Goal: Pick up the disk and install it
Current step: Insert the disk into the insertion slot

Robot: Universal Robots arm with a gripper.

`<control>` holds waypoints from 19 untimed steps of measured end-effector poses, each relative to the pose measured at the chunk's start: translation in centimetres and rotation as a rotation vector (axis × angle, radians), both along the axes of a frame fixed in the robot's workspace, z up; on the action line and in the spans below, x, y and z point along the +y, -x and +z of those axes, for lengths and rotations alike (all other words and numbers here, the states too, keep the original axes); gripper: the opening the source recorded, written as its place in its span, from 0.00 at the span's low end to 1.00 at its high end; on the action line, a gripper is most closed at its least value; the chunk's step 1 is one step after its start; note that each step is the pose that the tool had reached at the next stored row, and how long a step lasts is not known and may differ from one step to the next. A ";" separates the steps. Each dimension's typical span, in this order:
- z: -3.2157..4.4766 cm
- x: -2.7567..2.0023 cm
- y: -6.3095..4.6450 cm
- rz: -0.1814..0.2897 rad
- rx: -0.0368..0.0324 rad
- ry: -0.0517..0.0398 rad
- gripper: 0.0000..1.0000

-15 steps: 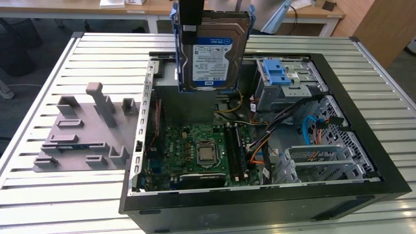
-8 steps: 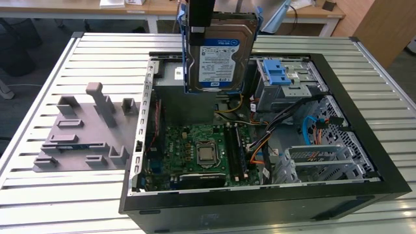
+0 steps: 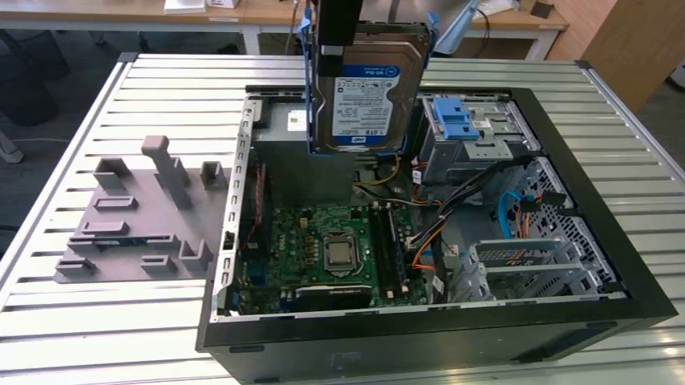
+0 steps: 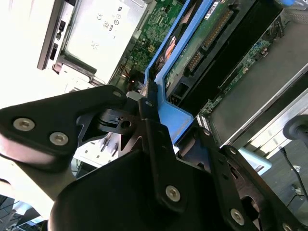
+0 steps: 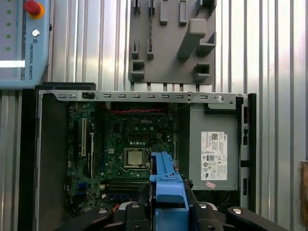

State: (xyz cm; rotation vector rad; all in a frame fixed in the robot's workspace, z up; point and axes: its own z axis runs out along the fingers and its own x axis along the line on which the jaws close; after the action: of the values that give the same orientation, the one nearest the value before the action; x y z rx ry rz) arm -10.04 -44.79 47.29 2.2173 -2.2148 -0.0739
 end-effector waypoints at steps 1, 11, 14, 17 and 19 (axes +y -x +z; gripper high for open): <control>-0.01 -0.01 -0.1 0.000 -0.0001 -0.0001 0.36; -0.12 -0.40 -1.1 0.000 0.0001 0.0002 0.36; -0.22 -0.69 -1.2 0.000 0.0000 0.0000 0.36; -0.30 -1.31 -1.3 0.000 0.0000 -0.0001 0.36; -0.34 -1.80 -1.3 0.000 0.0000 0.0000 0.36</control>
State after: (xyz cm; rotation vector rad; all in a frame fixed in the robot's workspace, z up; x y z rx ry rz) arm -8.70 -46.58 46.95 2.2174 -2.2147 -0.0739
